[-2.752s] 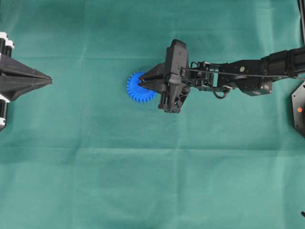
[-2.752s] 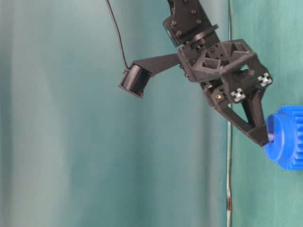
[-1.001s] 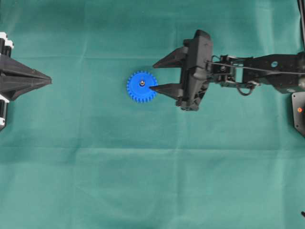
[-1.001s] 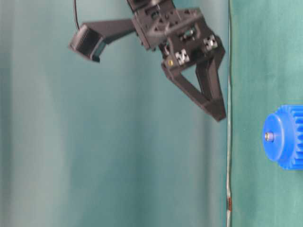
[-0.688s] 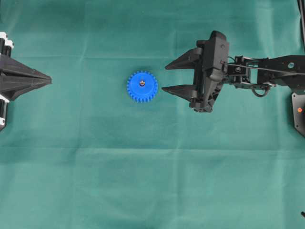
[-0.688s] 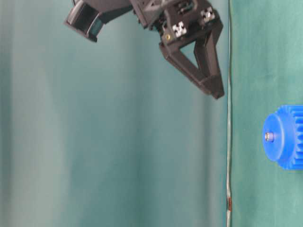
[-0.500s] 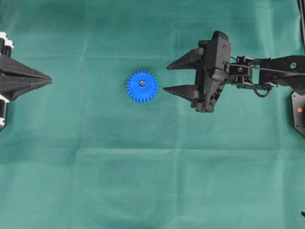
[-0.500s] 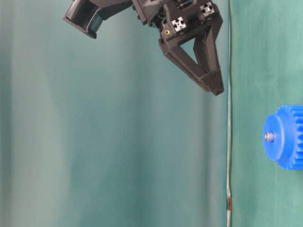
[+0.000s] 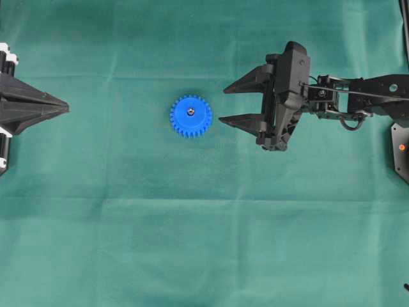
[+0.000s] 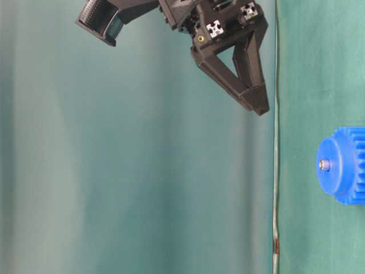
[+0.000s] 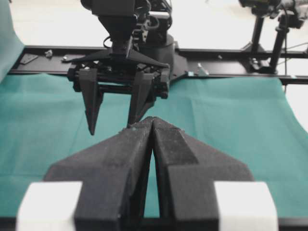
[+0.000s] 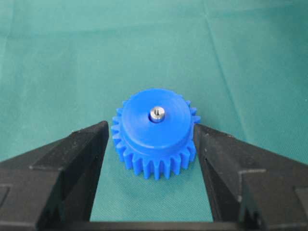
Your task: Insert the shaft placed at a random location into the center hole of the medium gear at another random location.
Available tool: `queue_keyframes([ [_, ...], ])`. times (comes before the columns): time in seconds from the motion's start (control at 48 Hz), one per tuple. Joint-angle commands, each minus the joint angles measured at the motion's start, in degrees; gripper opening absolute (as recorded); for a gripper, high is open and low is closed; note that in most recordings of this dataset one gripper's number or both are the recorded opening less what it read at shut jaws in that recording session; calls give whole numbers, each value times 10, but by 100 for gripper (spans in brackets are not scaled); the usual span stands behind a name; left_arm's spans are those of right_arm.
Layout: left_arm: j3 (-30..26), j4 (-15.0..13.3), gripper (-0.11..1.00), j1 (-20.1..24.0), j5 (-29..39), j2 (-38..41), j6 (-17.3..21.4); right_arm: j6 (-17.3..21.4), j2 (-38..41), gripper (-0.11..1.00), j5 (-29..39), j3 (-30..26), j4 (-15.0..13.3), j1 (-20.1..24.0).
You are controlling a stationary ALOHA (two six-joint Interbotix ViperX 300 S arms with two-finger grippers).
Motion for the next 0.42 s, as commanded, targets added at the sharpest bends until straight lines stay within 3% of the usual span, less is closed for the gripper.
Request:
queue_keyframes([
  [0.0,-11,1,0,1,-2,3,-1,5,-11,75,-1,-5,2,2],
  [0.396,-11,1,0,1,1,2,0,5,-12,75,2,-6,2,2],
])
